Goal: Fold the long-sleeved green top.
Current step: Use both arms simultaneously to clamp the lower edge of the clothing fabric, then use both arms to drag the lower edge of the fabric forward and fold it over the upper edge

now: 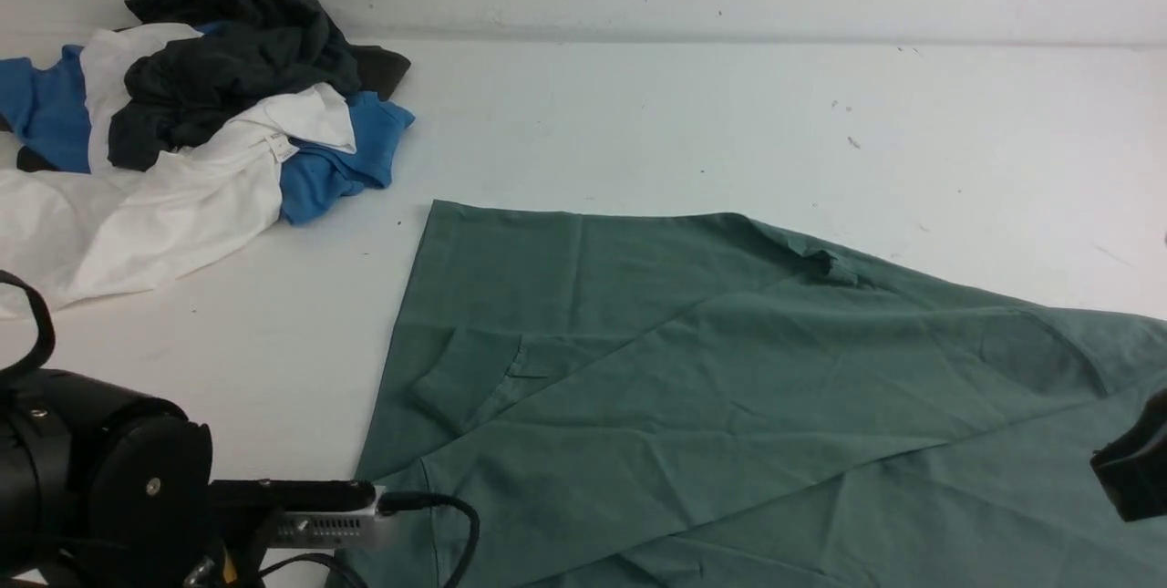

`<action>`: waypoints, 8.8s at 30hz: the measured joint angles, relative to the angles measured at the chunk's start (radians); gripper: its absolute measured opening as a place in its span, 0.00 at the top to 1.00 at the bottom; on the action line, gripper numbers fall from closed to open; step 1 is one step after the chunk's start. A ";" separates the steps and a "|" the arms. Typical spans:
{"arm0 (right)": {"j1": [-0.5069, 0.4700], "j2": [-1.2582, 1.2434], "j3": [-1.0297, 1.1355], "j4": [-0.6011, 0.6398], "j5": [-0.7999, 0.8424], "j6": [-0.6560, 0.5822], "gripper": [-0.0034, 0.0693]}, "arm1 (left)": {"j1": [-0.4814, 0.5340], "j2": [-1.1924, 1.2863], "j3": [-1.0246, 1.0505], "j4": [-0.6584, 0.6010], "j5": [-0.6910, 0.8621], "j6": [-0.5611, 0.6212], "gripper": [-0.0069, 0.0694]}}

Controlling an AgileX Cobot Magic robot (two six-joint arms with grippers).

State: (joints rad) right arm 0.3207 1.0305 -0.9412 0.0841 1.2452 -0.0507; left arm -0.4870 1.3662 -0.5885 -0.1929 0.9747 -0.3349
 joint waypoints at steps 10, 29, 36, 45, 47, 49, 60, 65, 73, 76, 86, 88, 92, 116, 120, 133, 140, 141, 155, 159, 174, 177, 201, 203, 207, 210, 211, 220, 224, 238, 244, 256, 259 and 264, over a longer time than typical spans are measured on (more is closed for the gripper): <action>0.000 0.000 0.000 0.040 0.001 -0.001 0.97 | -0.176 0.004 0.011 0.070 -0.086 -0.104 0.56; 0.000 0.000 0.000 0.048 0.002 -0.016 0.97 | -0.178 0.082 0.060 0.046 -0.160 -0.244 0.59; 0.000 0.000 0.003 0.053 0.002 -0.142 0.97 | -0.180 0.054 0.062 0.067 -0.151 -0.224 0.87; 0.160 0.098 0.250 0.172 -0.012 -0.346 0.96 | -0.157 -0.157 0.066 0.155 -0.032 -0.318 0.88; 0.229 0.119 0.306 0.168 -0.028 -0.330 0.93 | -0.142 -0.183 0.067 0.157 -0.025 -0.323 0.88; 0.295 0.127 0.342 0.152 -0.058 -0.302 0.88 | -0.120 -0.203 0.068 0.159 -0.019 -0.324 0.88; 0.464 0.151 0.454 -0.003 -0.269 -0.279 0.35 | -0.064 -0.212 0.068 0.159 -0.007 -0.273 0.88; 0.500 0.221 0.457 -0.029 -0.317 -0.273 0.27 | -0.064 -0.212 0.067 0.157 -0.007 -0.271 0.88; 0.518 0.381 0.437 -0.096 -0.361 -0.235 0.48 | -0.064 -0.212 0.067 0.154 -0.007 -0.270 0.88; 0.518 0.395 0.420 -0.123 -0.351 -0.193 0.69 | -0.064 -0.215 0.066 0.145 -0.004 -0.268 0.88; 0.517 0.276 0.337 -0.237 -0.217 -0.052 0.92 | -0.062 -0.237 -0.159 0.185 0.101 -0.268 0.88; 0.510 0.243 0.304 -0.296 -0.194 -0.002 0.92 | -0.051 -0.229 -0.221 0.201 0.103 -0.268 0.88; 0.436 0.194 0.175 -0.403 -0.163 0.077 0.92 | 0.053 -0.166 -0.412 0.224 0.114 -0.232 0.88; -0.093 0.778 -0.488 -0.168 -0.324 -0.213 0.92 | 0.328 0.876 -1.685 0.034 0.235 -0.003 0.88; -0.093 0.864 -0.530 -0.173 -0.372 -0.206 0.92 | 0.338 0.995 -1.805 0.034 0.234 -0.017 0.88; -0.093 0.991 -0.539 -0.180 -0.563 -0.048 0.76 | 0.343 1.137 -1.858 0.128 0.170 -0.018 0.73; -0.093 0.974 -0.540 -0.211 -0.513 0.082 0.43 | 0.345 1.134 -1.932 0.156 0.226 -0.017 0.44; -0.093 0.961 -0.540 -0.214 -0.485 0.089 0.41 | 0.344 1.129 -1.949 0.153 0.243 -0.009 0.43; -0.093 0.824 -0.541 -0.157 -0.278 0.056 0.89 | 0.112 1.203 -2.015 -0.036 0.264 0.272 0.91; -0.093 0.824 -0.541 -0.155 -0.278 0.051 0.96 | 0.080 1.249 -2.002 -0.035 0.265 0.274 0.91; -0.093 0.824 -0.541 -0.153 -0.276 0.051 0.97 | 0.076 1.254 -1.908 -0.020 0.257 0.221 0.91; -0.093 0.824 -0.541 -0.136 -0.277 0.051 0.97 | 0.075 1.254 -1.907 0.001 0.256 0.221 0.91; -0.093 0.824 -0.541 0.025 -0.150 -0.085 0.97 | 0.099 1.218 -1.898 0.266 0.251 0.251 0.91; -0.093 0.823 -0.541 0.014 -0.103 -0.094 0.97 | 0.107 1.202 -1.897 0.283 0.260 0.251 0.91; -0.123 0.799 -0.476 -0.020 -0.053 -0.075 0.97 | 0.109 1.156 -1.897 0.278 0.261 0.256 0.91; -0.160 0.763 -0.403 -0.025 -0.067 -0.064 0.97 | 0.107 1.148 -1.897 0.255 0.261 0.269 0.91; -0.184 0.747 -0.359 -0.024 -0.078 -0.059 0.97 | 0.106 1.145 -1.888 0.232 0.260 0.272 0.91; -0.381 0.602 -0.163 0.038 -0.154 -0.052 0.97 | 0.105 1.066 -1.593 0.222 0.258 0.280 0.91; -0.487 0.542 -0.156 0.056 -0.170 -0.049 0.97 | 0.105 1.034 -1.500 0.241 0.242 0.287 0.91; -0.639 0.527 -0.147 0.076 -0.074 -0.075 0.97 | 0.134 0.803 -1.087 0.255 0.213 0.280 0.91; -0.639 0.517 -0.147 0.085 -0.109 -0.076 0.96 | 0.135 0.617 -0.746 0.239 0.101 0.269 0.91; -0.630 0.627 -0.338 0.220 -0.188 -0.142 0.66 | 0.202 0.538 -0.727 0.238 0.043 0.240 0.91; -0.598 0.725 -0.398 0.222 -0.150 -0.149 0.53 | 0.202 0.538 -0.728 0.193 0.046 0.243 0.91; -0.524 0.853 -0.448 0.175 -0.141 -0.153 0.42 | 0.182 0.539 -0.728 0.147 0.046 0.274 0.91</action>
State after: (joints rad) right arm -0.2030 1.8837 -1.3896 0.2591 1.1037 -0.2042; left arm -0.3054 1.9049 -1.3169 -0.0455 1.0209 -0.0612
